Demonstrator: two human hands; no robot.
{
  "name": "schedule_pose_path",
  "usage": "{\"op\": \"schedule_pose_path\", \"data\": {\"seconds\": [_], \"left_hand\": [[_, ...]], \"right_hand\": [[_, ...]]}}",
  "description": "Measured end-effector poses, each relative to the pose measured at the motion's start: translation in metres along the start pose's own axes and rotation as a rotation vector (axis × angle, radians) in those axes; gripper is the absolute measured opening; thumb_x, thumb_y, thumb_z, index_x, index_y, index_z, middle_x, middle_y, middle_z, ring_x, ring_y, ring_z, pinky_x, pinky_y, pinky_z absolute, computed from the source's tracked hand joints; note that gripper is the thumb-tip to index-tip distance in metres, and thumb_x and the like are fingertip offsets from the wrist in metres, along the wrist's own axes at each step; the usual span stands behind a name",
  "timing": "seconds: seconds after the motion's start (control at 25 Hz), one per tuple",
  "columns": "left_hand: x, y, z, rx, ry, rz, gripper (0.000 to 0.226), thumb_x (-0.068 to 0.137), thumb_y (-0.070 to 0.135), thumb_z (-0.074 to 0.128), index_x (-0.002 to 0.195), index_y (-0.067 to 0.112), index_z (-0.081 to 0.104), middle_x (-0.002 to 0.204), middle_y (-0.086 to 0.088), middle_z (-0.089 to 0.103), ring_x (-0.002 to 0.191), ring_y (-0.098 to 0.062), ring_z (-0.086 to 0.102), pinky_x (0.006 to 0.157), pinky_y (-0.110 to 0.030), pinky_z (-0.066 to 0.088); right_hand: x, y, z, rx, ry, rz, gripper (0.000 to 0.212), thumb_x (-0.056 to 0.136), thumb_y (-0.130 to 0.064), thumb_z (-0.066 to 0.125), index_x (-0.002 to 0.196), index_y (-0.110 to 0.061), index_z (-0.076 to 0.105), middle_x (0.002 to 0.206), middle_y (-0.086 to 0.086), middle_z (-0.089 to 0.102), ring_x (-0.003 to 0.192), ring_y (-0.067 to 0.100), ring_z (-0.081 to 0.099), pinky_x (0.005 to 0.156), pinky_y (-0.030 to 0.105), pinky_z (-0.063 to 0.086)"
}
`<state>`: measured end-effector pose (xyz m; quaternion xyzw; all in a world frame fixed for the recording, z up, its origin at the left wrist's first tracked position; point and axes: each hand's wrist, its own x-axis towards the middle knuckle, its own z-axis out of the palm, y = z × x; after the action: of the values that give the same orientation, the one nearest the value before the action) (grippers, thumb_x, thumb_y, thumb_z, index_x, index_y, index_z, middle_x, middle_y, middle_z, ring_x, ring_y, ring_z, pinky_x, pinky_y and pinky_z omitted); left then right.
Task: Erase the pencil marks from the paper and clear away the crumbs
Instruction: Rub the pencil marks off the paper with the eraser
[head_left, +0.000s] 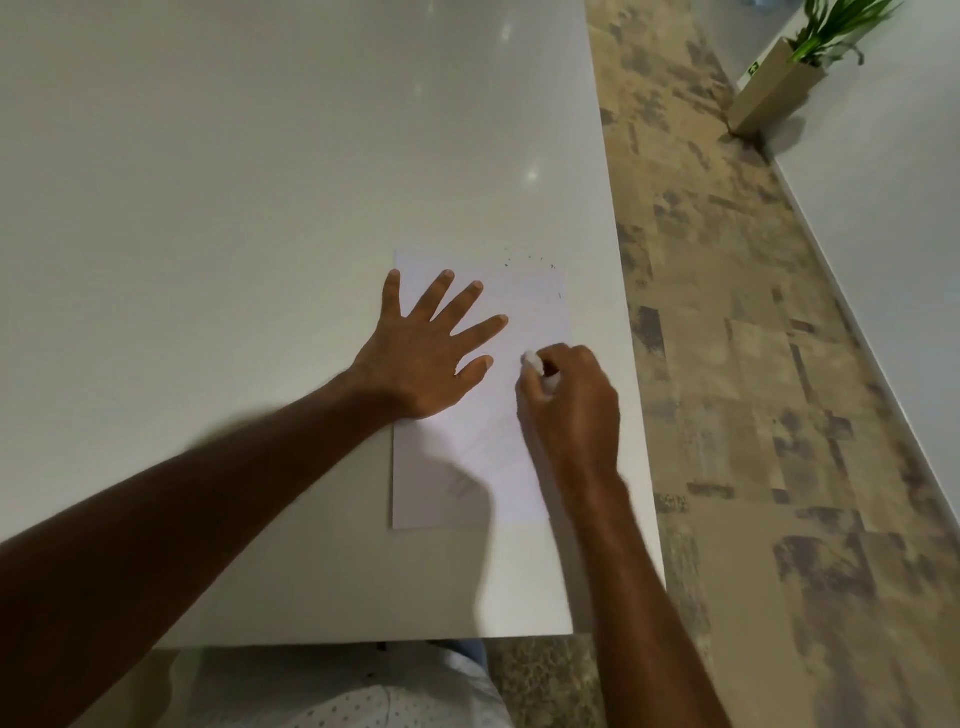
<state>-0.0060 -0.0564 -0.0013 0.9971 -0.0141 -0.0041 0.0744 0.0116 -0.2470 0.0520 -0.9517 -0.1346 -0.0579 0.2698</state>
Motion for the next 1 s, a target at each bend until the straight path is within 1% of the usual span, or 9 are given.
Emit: {"op": "schedule_pose_path", "data": {"seconds": [0.16, 0.36, 0.44, 0.56, 0.68, 0.76, 0.88, 0.96, 1.0], "left_hand": [[-0.001, 0.0, -0.001, -0.001, -0.007, 0.006, 0.059, 0.099, 0.064, -0.002, 0.156, 0.05, -0.01, 0.169, 0.005, -0.016, 0.155, -0.026, -0.017, 0.116, -0.07, -0.007], [-0.001, 0.001, 0.001, -0.004, 0.02, 0.003, 0.062, 0.096, 0.066, -0.007, 0.156, 0.05, -0.009, 0.169, 0.005, -0.013, 0.156, -0.026, -0.014, 0.116, -0.07, -0.004], [-0.001, 0.001, 0.001, 0.005, 0.018, -0.001, 0.062, 0.096, 0.066, -0.007, 0.156, 0.05, -0.011, 0.169, 0.005, -0.014, 0.156, -0.026, -0.015, 0.116, -0.07, -0.004], [-0.001, 0.0, 0.002, -0.005, 0.016, 0.01, 0.061, 0.097, 0.066, -0.005, 0.156, 0.05, -0.012, 0.169, 0.005, -0.016, 0.155, -0.026, -0.017, 0.116, -0.07, -0.006], [-0.001, -0.001, 0.003, -0.015, 0.033, 0.027, 0.061, 0.098, 0.065, -0.004, 0.156, 0.05, -0.009, 0.169, 0.005, -0.013, 0.156, -0.026, -0.015, 0.116, -0.07, -0.006], [-0.001, -0.001, 0.003, -0.016, 0.034, 0.022, 0.061, 0.098, 0.066, -0.002, 0.156, 0.05, -0.009, 0.169, 0.005, -0.014, 0.156, -0.026, -0.015, 0.116, -0.071, -0.005], [-0.002, -0.001, 0.003, -0.011, 0.039, 0.019, 0.061, 0.098, 0.066, -0.002, 0.157, 0.05, -0.007, 0.17, 0.005, -0.012, 0.156, -0.026, -0.014, 0.116, -0.071, -0.004], [-0.003, -0.001, 0.001, -0.014, 0.026, 0.024, 0.061, 0.098, 0.065, -0.002, 0.157, 0.05, -0.006, 0.17, 0.005, -0.012, 0.156, -0.026, -0.015, 0.116, -0.07, -0.005], [-0.004, -0.001, 0.001, -0.014, 0.017, 0.02, 0.06, 0.099, 0.065, -0.002, 0.157, 0.05, -0.006, 0.17, 0.005, -0.012, 0.156, -0.025, -0.015, 0.116, -0.07, -0.006]], "right_hand": [[-0.07, -0.015, 0.005, -0.073, -0.289, -0.325, 0.009, 0.099, -0.032, 0.065, 0.091, -0.027, 0.067, 0.089, -0.008, 0.061, 0.077, 0.01, 0.053, 0.066, 0.022, 0.037], [0.026, 0.023, -0.016, -0.126, 0.027, 0.049, 0.021, 0.103, -0.036, 0.059, 0.093, -0.024, 0.073, 0.091, -0.007, 0.068, 0.075, 0.007, 0.059, 0.062, 0.019, 0.039], [-0.004, 0.01, -0.008, -0.136, -0.05, -0.002, 0.021, 0.103, -0.035, 0.058, 0.089, -0.022, 0.067, 0.087, -0.006, 0.063, 0.071, 0.009, 0.054, 0.061, 0.025, 0.038], [-0.049, 0.0, -0.007, -0.106, -0.279, -0.226, 0.017, 0.101, -0.036, 0.061, 0.089, -0.026, 0.065, 0.087, -0.008, 0.058, 0.073, 0.011, 0.053, 0.061, 0.025, 0.041], [0.019, 0.019, -0.013, -0.12, -0.125, -0.034, 0.02, 0.102, -0.037, 0.06, 0.089, -0.025, 0.07, 0.088, -0.008, 0.064, 0.077, 0.012, 0.061, 0.061, 0.013, 0.035], [0.034, 0.018, -0.011, -0.144, -0.003, 0.032, 0.021, 0.102, -0.031, 0.059, 0.088, -0.02, 0.069, 0.087, -0.004, 0.064, 0.076, 0.017, 0.063, 0.058, 0.02, 0.034], [-0.026, -0.003, 0.008, -0.128, -0.161, -0.158, 0.017, 0.101, -0.029, 0.061, 0.089, -0.019, 0.065, 0.088, -0.003, 0.059, 0.074, 0.018, 0.057, 0.063, 0.031, 0.041], [-0.043, 0.0, 0.003, -0.045, -0.258, -0.191, 0.011, 0.099, -0.033, 0.065, 0.092, -0.025, 0.069, 0.09, -0.008, 0.06, 0.077, 0.01, 0.055, 0.068, 0.021, 0.044], [-0.038, 0.007, -0.004, 0.02, -0.216, -0.138, 0.008, 0.098, -0.033, 0.068, 0.095, -0.027, 0.071, 0.091, -0.01, 0.062, 0.079, 0.005, 0.056, 0.07, 0.012, 0.042]]}}
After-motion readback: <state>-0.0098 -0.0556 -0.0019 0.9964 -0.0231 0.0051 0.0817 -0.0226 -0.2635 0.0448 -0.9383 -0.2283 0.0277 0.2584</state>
